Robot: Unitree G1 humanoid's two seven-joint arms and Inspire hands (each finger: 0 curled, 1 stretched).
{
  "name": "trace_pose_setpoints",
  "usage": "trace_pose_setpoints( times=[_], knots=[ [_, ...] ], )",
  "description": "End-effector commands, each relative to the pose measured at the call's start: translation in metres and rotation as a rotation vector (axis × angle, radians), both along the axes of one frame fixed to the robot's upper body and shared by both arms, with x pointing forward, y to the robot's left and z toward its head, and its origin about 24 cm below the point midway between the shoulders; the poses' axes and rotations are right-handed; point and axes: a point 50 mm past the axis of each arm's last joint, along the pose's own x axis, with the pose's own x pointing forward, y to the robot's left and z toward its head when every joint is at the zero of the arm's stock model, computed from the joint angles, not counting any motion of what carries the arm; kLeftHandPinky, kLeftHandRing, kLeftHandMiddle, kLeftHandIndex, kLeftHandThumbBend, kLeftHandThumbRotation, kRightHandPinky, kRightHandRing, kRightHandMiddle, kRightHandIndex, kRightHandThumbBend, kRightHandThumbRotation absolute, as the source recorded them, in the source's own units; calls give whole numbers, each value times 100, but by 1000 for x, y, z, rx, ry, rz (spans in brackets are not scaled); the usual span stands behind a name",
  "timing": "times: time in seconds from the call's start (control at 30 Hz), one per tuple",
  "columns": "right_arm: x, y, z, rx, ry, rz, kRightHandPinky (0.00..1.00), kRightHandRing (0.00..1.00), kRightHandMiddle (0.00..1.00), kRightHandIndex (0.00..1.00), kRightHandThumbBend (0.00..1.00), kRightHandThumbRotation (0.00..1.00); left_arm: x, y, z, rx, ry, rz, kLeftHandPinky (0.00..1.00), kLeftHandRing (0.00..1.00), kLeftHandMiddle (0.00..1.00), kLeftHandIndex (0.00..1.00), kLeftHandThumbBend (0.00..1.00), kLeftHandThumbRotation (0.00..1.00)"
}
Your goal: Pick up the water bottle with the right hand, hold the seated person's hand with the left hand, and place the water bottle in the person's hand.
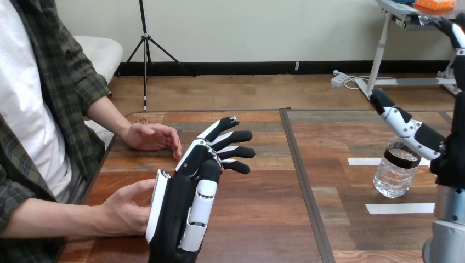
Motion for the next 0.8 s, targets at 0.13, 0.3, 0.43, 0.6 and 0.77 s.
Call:
trace_pose_setpoints(
  times=[0.13, 0.3, 0.43, 0.6, 0.77],
  knots=[
    [17, -3, 16, 26, -32, 6, 100, 100, 94, 87, 82, 49, 11, -6, 15, -42, -93, -4, 55, 67, 74, 82, 31, 100],
    [22, -5, 14, 58, -3, 12, 100, 100, 94, 86, 82, 48, 11, -7, 15, -44, -91, -5, 55, 67, 74, 82, 31, 100],
    [26, -7, 13, 89, 30, 17, 100, 99, 93, 85, 83, 47, 11, -7, 15, -46, -87, -9, 55, 67, 74, 81, 31, 100],
    [31, -8, 11, 139, 69, 38, 100, 98, 92, 84, 84, 44, 11, -8, 14, -51, -82, -15, 55, 67, 75, 81, 31, 99],
    [36, -8, 9, 158, 95, 49, 98, 97, 91, 83, 83, 37, 12, -8, 14, -47, -84, -16, 55, 67, 75, 82, 30, 99]
  ],
)
